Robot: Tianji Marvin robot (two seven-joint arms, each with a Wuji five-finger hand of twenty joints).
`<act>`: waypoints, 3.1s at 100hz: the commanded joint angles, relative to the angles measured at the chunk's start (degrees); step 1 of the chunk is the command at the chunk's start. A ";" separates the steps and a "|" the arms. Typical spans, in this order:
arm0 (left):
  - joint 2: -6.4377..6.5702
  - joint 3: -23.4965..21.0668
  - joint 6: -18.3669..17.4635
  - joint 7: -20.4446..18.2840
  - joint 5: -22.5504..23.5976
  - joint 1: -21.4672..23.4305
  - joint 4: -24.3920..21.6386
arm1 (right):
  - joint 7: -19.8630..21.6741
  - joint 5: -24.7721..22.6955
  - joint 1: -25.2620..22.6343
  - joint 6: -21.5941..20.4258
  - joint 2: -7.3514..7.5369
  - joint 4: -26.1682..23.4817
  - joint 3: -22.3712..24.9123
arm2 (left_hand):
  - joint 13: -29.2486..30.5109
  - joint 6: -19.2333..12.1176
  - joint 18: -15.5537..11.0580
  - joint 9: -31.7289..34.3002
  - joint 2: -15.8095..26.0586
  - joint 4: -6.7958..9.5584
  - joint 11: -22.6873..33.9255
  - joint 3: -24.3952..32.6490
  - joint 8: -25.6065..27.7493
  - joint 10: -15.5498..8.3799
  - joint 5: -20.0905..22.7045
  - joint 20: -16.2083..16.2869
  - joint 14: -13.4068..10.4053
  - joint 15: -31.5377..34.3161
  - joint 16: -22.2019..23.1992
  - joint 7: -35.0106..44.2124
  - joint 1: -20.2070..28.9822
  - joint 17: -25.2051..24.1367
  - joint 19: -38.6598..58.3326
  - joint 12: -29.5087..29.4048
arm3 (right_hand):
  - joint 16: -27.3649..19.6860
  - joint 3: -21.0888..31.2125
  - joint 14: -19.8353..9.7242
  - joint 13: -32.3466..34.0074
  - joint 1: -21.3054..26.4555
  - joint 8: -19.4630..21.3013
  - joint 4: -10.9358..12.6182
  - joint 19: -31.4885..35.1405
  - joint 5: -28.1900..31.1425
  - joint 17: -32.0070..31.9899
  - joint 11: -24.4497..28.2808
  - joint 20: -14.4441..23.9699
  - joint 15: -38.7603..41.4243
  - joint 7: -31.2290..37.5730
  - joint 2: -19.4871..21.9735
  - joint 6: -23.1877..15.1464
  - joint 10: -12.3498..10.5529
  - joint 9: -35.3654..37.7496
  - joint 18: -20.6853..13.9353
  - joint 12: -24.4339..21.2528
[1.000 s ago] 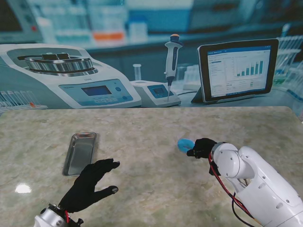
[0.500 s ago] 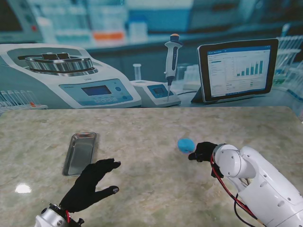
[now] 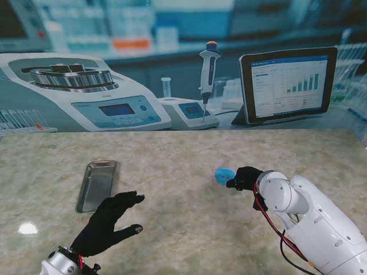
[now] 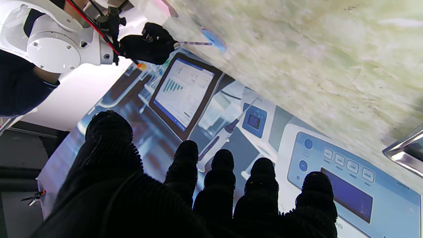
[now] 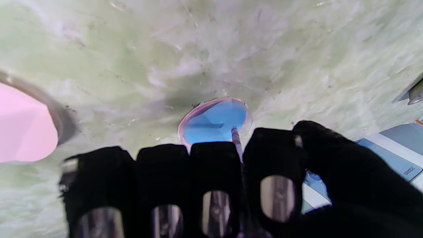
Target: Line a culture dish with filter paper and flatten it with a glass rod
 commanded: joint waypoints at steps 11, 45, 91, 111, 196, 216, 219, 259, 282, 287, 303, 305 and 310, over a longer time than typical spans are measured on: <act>-0.05 0.29 -0.06 -0.22 0.01 0.28 -0.15 | -0.71 -0.03 0.00 0.12 -0.35 0.77 -0.26 | -2.00 0.53 -2.15 -2.15 1.53 1.67 -0.75 -1.34 -0.67 -0.05 -0.53 -2.35 -1.89 -0.97 -0.69 -1.36 0.87 -0.21 -2.23 -1.22 | 2.40 -0.15 -6.64 2.35 -1.71 1.04 1.78 17.31 2.92 2.43 6.50 1.51 6.83 6.38 0.33 4.04 -3.73 2.89 -1.12 1.09; -0.02 0.33 0.27 -0.28 0.34 0.27 -0.29 | 0.69 2.60 3.99 0.33 -0.23 4.52 -5.02 | -2.08 0.62 -2.12 -2.13 1.58 1.67 -0.75 -1.34 -0.69 -0.07 -0.52 -2.38 -1.91 -0.99 -0.70 -1.40 0.85 -0.21 -2.26 -1.22 | 2.38 -0.11 -6.77 2.35 -1.71 1.03 1.68 17.31 2.92 2.44 6.51 1.54 6.83 6.41 0.43 4.01 -3.85 2.88 -1.14 1.07; 0.01 0.60 0.15 -0.28 0.36 0.14 -0.16 | -1.77 2.31 2.40 0.43 -0.74 2.75 -2.79 | -2.02 0.54 -2.14 -2.15 1.56 1.67 -0.73 -1.34 -0.69 -0.10 -0.49 -2.39 -1.95 -0.98 -0.69 -1.38 0.85 -0.21 -2.26 -1.21 | 2.38 -0.04 -6.58 2.34 -1.76 1.04 1.66 17.31 2.91 2.41 6.51 1.63 6.84 6.40 0.36 3.93 -3.69 2.89 -1.00 1.09; 0.06 0.91 0.24 -0.38 0.42 0.10 -0.07 | -1.34 1.19 2.20 1.00 -0.56 3.49 -2.18 | -2.03 0.53 -2.13 -2.12 1.54 1.67 -0.73 -1.34 -0.65 -0.09 -0.56 -2.39 -1.94 -0.98 -0.70 -1.33 0.86 -0.21 -2.26 -1.21 | 2.37 0.01 -6.56 2.34 -1.76 1.02 1.63 17.31 2.92 2.41 6.52 1.66 6.84 6.39 0.39 4.07 -3.69 2.89 -0.92 1.07; -0.01 0.31 -0.19 -0.38 0.18 0.17 -0.41 | -1.29 -0.07 -1.56 1.52 -0.41 0.79 1.45 | -2.04 0.64 -2.14 -2.12 1.56 1.67 -0.73 -1.34 -0.72 -0.08 -0.47 -2.40 -1.83 -0.98 -0.70 -1.44 0.87 -0.20 -2.25 -1.21 | 2.33 -0.07 -6.51 2.34 -1.70 1.00 1.51 17.31 2.91 2.40 6.51 1.64 6.85 6.39 0.49 4.00 -3.64 2.89 -0.88 1.01; 0.04 0.61 0.02 -0.58 0.01 0.14 -0.42 | -0.78 -0.13 -2.26 0.64 -0.27 -0.05 0.93 | -2.05 0.55 -2.18 -2.16 1.57 1.67 -0.78 -1.34 -0.70 -0.08 -0.52 -2.40 -1.94 -0.98 -0.70 -1.40 0.88 -0.21 -2.25 -1.23 | 2.29 -0.19 -6.68 2.35 -1.67 1.00 1.44 17.31 2.91 2.44 6.49 1.59 6.82 6.39 0.50 4.00 -3.74 2.89 -1.01 0.97; 0.04 0.63 0.03 -0.57 0.03 0.16 -0.44 | -0.79 -0.26 -2.26 0.74 -0.26 -0.04 0.74 | -2.03 0.47 -2.16 -2.11 1.62 1.67 -0.75 -1.33 -0.69 -0.10 -0.51 -2.40 -1.95 -0.97 -0.70 -1.39 0.86 -0.21 -2.26 -1.22 | 2.29 -0.15 -6.68 2.35 -1.61 1.00 1.46 17.31 2.91 2.43 6.49 1.58 6.82 6.39 0.50 4.00 -3.74 2.89 -1.03 0.97; 0.03 0.65 0.40 -0.65 -0.19 0.09 -0.60 | 0.70 -2.49 -1.95 2.87 0.16 0.73 0.15 | -2.04 0.52 -2.16 -2.14 1.57 1.67 -0.74 -1.33 -0.68 0.04 -0.49 -2.42 -1.88 -0.98 -0.69 -1.37 0.91 -0.20 -2.27 -1.21 | 2.27 -0.41 -6.80 2.36 -1.46 1.00 1.34 17.31 2.91 2.46 6.47 1.50 6.80 6.39 0.59 4.00 -3.80 2.89 -1.28 0.92; 0.01 0.61 0.34 -0.58 -0.15 0.15 -0.59 | -0.23 -2.57 -2.51 2.94 -0.06 0.00 1.42 | -1.98 0.55 -2.15 -2.13 1.60 1.67 -0.74 -1.34 -0.68 -0.03 -0.49 -2.42 -1.89 -0.96 -0.69 -1.37 0.87 -0.21 -2.26 -1.22 | 2.25 -0.38 -6.68 2.35 -1.46 1.00 1.33 17.31 2.91 2.44 6.47 1.50 6.81 6.39 0.60 4.00 -3.70 2.90 -1.18 0.89; 0.01 0.61 0.30 -0.55 -0.15 0.15 -0.57 | -0.35 -2.29 -2.79 2.83 -0.11 -0.54 1.77 | -2.03 0.56 -2.20 -2.13 1.60 1.67 -0.71 -1.33 -0.68 -0.07 -0.55 -2.42 -1.90 -0.98 -0.69 -1.39 0.89 -0.20 -2.26 -1.20 | 2.25 -0.36 -6.66 2.35 -1.46 1.00 1.33 17.31 2.91 2.44 6.47 1.51 6.82 6.39 0.58 4.00 -3.70 2.90 -1.16 0.88; 0.02 0.54 0.16 -0.61 -0.18 0.12 -0.53 | 0.39 -2.18 -3.98 1.97 0.03 -2.86 2.81 | -2.04 0.54 -2.13 -2.12 1.55 1.67 -0.73 -1.34 -0.69 -0.03 -0.47 -2.43 -1.84 -0.98 -0.70 -1.38 0.90 -0.21 -2.27 -1.21 | 2.25 -0.43 -6.66 2.35 -1.50 1.00 1.26 17.31 2.91 2.44 6.47 1.53 6.82 6.39 0.75 4.00 -3.69 2.89 -1.11 0.86; 0.02 0.53 0.13 -0.60 -0.18 0.11 -0.52 | 0.75 -2.32 -4.11 1.82 0.10 -3.12 2.89 | -2.03 0.50 -2.14 -2.10 1.60 1.67 -0.71 -1.33 -0.68 -0.04 -0.45 -2.43 -1.84 -0.98 -0.70 -1.37 0.89 -0.20 -2.27 -1.21 | 2.24 -0.51 -6.69 2.36 -1.55 1.00 1.22 17.31 2.91 2.45 6.47 1.52 6.81 6.39 0.79 4.00 -3.72 2.89 -1.14 0.86; 0.01 0.52 0.06 -0.57 -0.17 0.12 -0.48 | 1.19 -2.57 -4.36 1.51 0.19 -3.50 2.96 | -2.04 0.46 -2.16 -2.16 1.61 1.66 -0.74 -1.36 -0.69 -0.05 -0.48 -2.43 -1.89 -0.98 -0.70 -1.39 0.83 -0.21 -2.28 -1.22 | 2.23 -0.58 -6.76 2.36 -1.42 1.00 1.16 17.31 2.91 2.46 6.46 1.51 6.80 6.39 0.79 4.00 -3.77 2.89 -1.18 0.85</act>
